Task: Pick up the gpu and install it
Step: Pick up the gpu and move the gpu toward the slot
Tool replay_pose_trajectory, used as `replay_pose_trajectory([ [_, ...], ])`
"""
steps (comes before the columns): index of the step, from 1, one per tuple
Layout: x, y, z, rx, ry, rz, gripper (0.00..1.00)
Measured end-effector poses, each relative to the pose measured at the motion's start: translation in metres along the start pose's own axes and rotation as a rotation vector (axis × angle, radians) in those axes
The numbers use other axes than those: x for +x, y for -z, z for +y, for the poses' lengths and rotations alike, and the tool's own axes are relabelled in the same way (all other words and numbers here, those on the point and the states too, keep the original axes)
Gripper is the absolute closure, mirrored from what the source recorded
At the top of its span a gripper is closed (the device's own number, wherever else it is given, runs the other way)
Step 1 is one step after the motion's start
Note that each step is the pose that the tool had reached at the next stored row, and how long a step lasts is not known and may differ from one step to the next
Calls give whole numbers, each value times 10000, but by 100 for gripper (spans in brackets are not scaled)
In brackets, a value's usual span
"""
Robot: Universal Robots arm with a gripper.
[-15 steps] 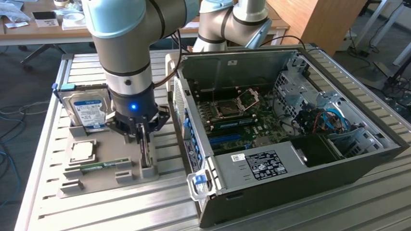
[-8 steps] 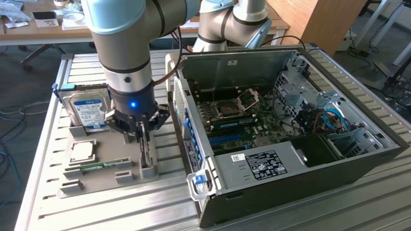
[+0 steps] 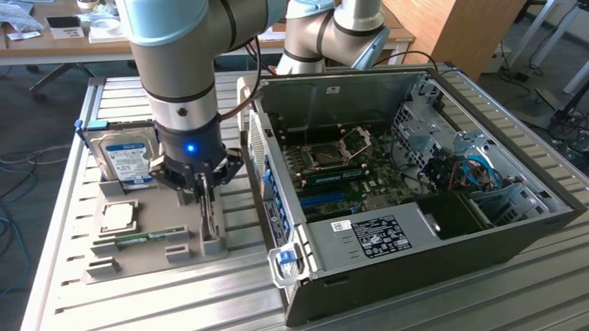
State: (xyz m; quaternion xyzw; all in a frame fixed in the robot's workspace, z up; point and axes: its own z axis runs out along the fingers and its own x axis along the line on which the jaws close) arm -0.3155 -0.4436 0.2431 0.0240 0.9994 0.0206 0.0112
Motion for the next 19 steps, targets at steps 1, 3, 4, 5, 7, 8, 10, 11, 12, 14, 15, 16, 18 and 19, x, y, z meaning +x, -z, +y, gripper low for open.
replay_pose_trajectory([
  [1, 0, 2, 0, 0, 0, -1, 73],
  [3, 0, 10, 0, 1, 0, 1, 73],
  [4, 0, 17, 0, 2, 0, 2, 73],
  [5, 0, 23, 1, 0, 0, 1, 73],
  [7, -1, 36, 1, 0, 0, 1, 73],
  [8, -1, 44, 2, 0, -1, 0, 73],
  [10, -1, 61, 3, -1, 0, 0, 73],
  [11, -2, 71, 3, -1, 0, 0, 73],
  [12, -2, 82, 4, -2, 0, 0, 73],
  [14, -2, 103, 4, -3, -1, 0, 73],
  [15, -2, 114, 5, -4, 0, 1, 73],
  [16, -3, 125, 5, -4, 0, 0, 73],
  [18, -3, 142, 6, -5, 0, 0, 73],
  [19, -3, 151, 6, -5, 0, 0, 73],
])
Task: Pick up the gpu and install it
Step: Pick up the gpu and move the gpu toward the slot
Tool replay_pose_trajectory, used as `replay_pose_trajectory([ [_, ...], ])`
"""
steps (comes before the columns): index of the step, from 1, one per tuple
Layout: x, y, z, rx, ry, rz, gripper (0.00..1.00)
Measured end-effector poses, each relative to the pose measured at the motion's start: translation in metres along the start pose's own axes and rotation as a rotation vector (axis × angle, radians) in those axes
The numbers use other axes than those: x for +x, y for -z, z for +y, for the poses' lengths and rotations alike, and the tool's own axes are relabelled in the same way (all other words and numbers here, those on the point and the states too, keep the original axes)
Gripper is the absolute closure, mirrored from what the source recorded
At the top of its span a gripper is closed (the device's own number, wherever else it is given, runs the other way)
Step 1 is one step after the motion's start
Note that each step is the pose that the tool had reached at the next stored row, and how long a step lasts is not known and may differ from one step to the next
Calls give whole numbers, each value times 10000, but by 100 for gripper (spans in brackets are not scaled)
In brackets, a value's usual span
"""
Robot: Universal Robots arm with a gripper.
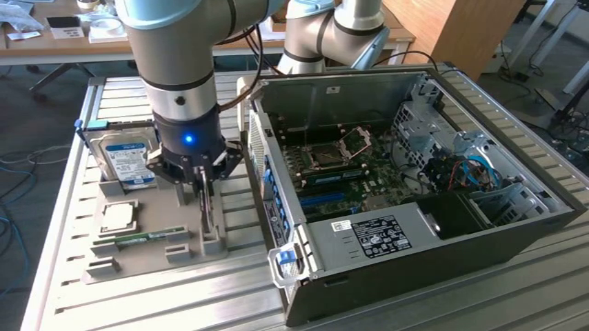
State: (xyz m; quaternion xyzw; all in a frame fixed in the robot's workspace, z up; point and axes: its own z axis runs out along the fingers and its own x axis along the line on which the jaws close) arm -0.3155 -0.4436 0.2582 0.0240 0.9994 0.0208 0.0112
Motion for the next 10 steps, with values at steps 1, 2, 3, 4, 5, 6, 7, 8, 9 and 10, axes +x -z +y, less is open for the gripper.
replay_pose_trajectory([
  [1, 0, 10, 0, 0, 0, 0, 73],
  [2, 0, 21, 1, 0, 0, 0, 73],
  [3, 0, 33, 1, 0, 0, 1, 73],
  [4, -1, 44, 2, 0, -1, 0, 73],
  [5, -1, 56, 2, -1, 0, 1, 73],
  [6, -1, 69, 3, 0, -1, 2, 73],
  [7, -2, 82, 3, -1, 0, 1, 73],
  [8, -2, 96, 4, -2, 0, 1, 73],
  [9, -2, 111, 5, -3, 0, 1, 73],
  [10, -3, 126, 5, -5, 0, 1, 73],
])
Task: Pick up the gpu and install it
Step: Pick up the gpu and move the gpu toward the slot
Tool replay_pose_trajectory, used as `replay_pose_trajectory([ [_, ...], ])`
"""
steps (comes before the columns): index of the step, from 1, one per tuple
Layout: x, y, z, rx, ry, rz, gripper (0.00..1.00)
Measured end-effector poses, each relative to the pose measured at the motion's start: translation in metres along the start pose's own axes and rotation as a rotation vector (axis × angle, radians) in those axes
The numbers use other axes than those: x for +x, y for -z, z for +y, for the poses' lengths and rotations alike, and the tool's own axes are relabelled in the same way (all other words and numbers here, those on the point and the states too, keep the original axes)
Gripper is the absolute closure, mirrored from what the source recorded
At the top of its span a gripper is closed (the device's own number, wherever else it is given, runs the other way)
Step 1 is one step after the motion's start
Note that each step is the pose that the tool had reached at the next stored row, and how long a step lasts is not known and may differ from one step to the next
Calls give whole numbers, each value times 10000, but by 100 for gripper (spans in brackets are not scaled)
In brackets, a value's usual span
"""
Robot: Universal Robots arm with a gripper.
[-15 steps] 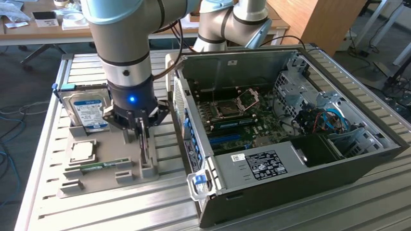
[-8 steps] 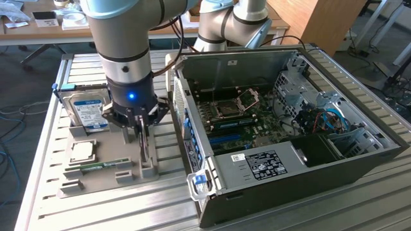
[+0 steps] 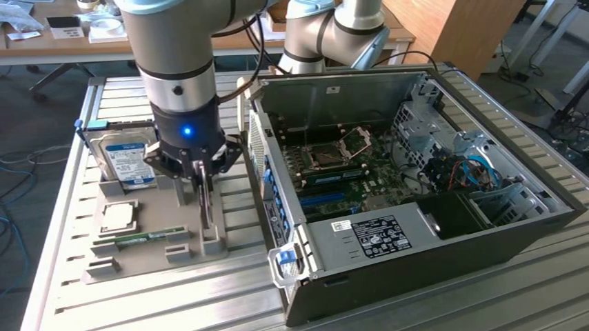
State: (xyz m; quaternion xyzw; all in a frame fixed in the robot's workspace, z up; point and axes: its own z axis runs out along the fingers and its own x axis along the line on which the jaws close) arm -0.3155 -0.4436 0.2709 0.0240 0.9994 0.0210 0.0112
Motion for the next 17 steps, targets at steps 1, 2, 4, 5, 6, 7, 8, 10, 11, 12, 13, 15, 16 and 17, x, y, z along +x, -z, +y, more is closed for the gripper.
replay_pose_trajectory([
  [1, 0, 14, 1, -2, 0, 0, 73],
  [2, 0, 28, 1, -2, 0, 1, 73],
  [4, -1, 54, 2, -4, 0, 0, 73],
  [5, -1, 66, 3, -5, 0, 0, 73],
  [6, -2, 79, 4, -6, 0, 0, 73],
  [7, -2, 90, 4, -6, -1, 1, 73],
  [8, -2, 100, 4, -6, 0, 0, 73],
  [10, -2, 121, 5, -7, -1, 0, 73],
  [11, -3, 133, 6, -6, 0, 0, 73],
  [12, -3, 144, 6, -6, 0, 0, 73],
  [13, -3, 154, 7, -6, -1, 1, 73],
  [15, -4, 200, 9, -6, 0, 0, 73],
  [16, -5, 215, 10, -6, 0, 0, 73],
  [17, -5, 231, 10, -6, 0, 1, 73],
])
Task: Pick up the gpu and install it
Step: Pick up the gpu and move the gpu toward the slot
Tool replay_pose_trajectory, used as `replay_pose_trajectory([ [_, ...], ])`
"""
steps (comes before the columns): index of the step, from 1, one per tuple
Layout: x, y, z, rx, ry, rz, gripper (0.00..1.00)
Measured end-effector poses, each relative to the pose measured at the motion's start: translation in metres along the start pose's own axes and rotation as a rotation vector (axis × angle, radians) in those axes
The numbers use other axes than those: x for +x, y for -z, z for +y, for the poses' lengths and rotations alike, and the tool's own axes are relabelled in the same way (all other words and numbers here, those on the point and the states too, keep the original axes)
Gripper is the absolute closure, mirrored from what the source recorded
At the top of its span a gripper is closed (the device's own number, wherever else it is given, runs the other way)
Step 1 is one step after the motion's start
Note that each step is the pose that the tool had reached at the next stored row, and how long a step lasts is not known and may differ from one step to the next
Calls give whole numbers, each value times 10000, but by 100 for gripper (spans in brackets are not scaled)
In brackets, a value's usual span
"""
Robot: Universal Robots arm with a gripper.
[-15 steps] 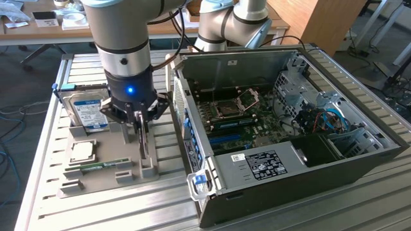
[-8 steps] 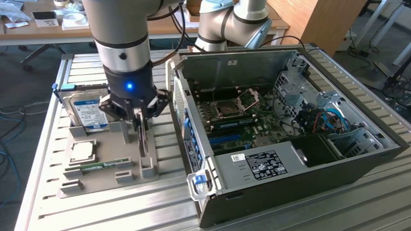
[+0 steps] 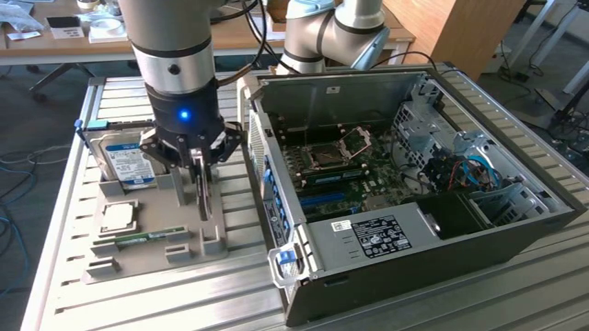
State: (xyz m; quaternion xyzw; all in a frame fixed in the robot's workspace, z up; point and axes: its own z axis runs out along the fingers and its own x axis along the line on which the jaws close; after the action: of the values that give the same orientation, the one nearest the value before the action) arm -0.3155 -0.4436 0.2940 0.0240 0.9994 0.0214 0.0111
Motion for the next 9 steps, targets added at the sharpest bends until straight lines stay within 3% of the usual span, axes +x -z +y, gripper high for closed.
replay_pose_trajectory([
  [9, -3, 117, 5, 0, 0, 0, 73],
])
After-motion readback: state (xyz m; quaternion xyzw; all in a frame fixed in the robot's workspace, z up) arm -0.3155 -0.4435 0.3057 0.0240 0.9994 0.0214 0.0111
